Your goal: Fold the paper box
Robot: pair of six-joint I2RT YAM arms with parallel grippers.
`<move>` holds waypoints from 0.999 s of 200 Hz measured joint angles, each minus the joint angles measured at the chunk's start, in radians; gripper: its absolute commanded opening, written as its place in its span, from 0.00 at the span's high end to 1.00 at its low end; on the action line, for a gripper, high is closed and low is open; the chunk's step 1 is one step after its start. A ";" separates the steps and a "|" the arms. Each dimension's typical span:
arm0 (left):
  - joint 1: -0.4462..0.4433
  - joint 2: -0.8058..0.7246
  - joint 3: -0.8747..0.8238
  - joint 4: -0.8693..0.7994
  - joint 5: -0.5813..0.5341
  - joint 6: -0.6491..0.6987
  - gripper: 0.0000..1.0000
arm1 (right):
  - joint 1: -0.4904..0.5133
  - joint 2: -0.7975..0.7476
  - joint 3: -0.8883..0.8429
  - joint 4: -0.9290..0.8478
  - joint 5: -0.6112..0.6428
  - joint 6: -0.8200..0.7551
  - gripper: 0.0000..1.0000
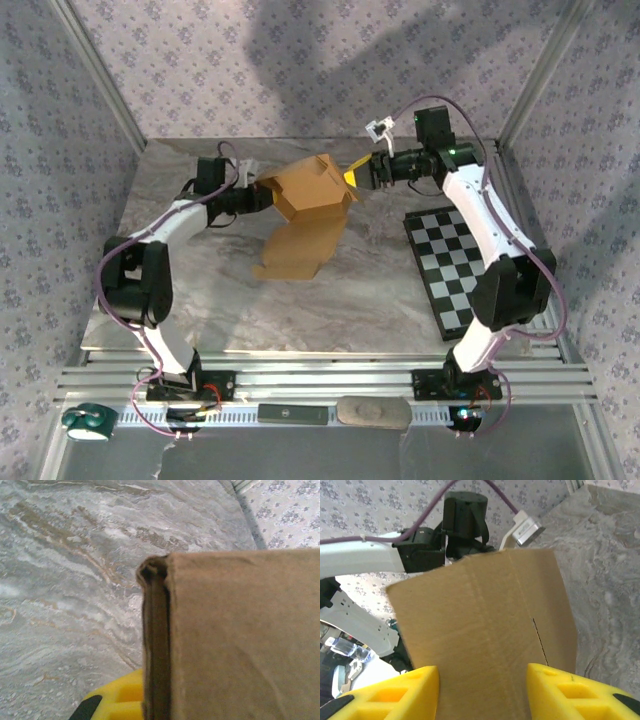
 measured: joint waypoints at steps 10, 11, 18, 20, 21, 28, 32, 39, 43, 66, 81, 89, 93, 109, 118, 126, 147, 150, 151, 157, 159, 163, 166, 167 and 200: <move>-0.004 0.000 0.005 0.000 0.005 0.002 1.00 | 0.002 0.005 0.000 -0.012 0.007 -0.010 0.50; -0.004 0.000 0.006 0.000 0.005 0.003 1.00 | 0.002 0.005 0.001 -0.013 0.007 -0.010 0.50; -0.006 0.000 0.008 0.000 0.007 0.004 1.00 | 0.005 0.008 0.003 -0.019 0.011 -0.015 0.50; -0.006 0.000 0.008 0.000 0.008 0.005 1.00 | 0.005 0.010 0.004 -0.022 0.013 -0.017 0.50; -0.007 0.000 0.008 0.000 0.008 0.005 1.00 | 0.005 0.010 0.004 -0.022 0.013 -0.017 0.50; -0.011 0.001 0.008 0.000 0.009 0.005 1.00 | 0.008 0.013 0.008 -0.027 0.017 -0.021 0.50; -0.011 0.002 0.008 0.000 0.010 0.005 1.00 | 0.010 0.015 0.011 -0.030 0.021 -0.023 0.50; -0.012 0.002 0.008 -0.001 0.009 0.004 1.00 | 0.015 0.017 0.014 -0.034 0.032 -0.028 0.50; -0.013 0.003 0.008 -0.001 0.009 0.004 1.00 | 0.017 0.017 0.014 -0.036 0.037 -0.029 0.50; -0.019 0.003 0.009 -0.008 0.009 0.005 1.00 | 0.042 0.017 0.015 -0.041 0.090 -0.036 0.50; -0.025 0.003 0.010 -0.015 0.002 0.005 1.00 | 0.057 0.016 0.014 -0.038 0.132 -0.037 0.50; -0.026 0.003 0.010 -0.022 -0.007 0.005 1.00 | 0.064 0.012 0.011 -0.033 0.158 -0.036 0.50; -0.026 0.003 0.010 -0.025 -0.010 0.005 1.00 | 0.066 0.008 0.007 -0.027 0.172 -0.037 0.49; -0.025 0.003 0.011 -0.041 -0.019 0.008 1.00 | 0.076 -0.025 -0.034 0.005 0.233 -0.039 0.47; -0.026 0.003 0.012 -0.045 -0.022 0.008 1.00 | 0.085 -0.054 -0.063 0.018 0.281 -0.044 0.46; -0.026 0.003 0.012 -0.048 -0.022 0.008 1.00 | 0.095 -0.079 -0.081 0.026 0.319 -0.055 0.45; -0.030 0.003 0.019 -0.064 -0.022 0.015 1.00 | 0.127 -0.134 -0.119 0.062 0.393 -0.079 0.44; -0.031 0.003 0.022 -0.067 -0.021 0.016 1.00 | 0.131 -0.140 -0.122 0.066 0.400 -0.081 0.44; -0.032 0.003 0.023 -0.068 -0.022 0.016 1.00 | 0.133 -0.142 -0.124 0.068 0.403 -0.081 0.44; -0.035 0.003 0.027 -0.070 -0.022 0.016 1.00 | 0.138 -0.150 -0.128 0.074 0.414 -0.088 0.44; -0.036 0.003 0.028 -0.071 -0.022 0.017 1.00 | 0.139 -0.151 -0.128 0.076 0.417 -0.089 0.44; -0.039 0.003 0.031 -0.071 -0.022 0.019 1.00 | 0.140 -0.153 -0.128 0.078 0.422 -0.092 0.44; -0.040 0.003 0.033 -0.072 -0.022 0.019 1.00 | 0.139 -0.153 -0.128 0.082 0.424 -0.092 0.44; -0.040 0.003 0.034 -0.072 -0.022 0.019 1.00 | 0.139 -0.154 -0.128 0.083 0.426 -0.093 0.43; -0.050 0.003 0.058 -0.102 -0.049 0.034 1.00 | 0.137 -0.154 -0.129 0.091 0.429 -0.100 0.42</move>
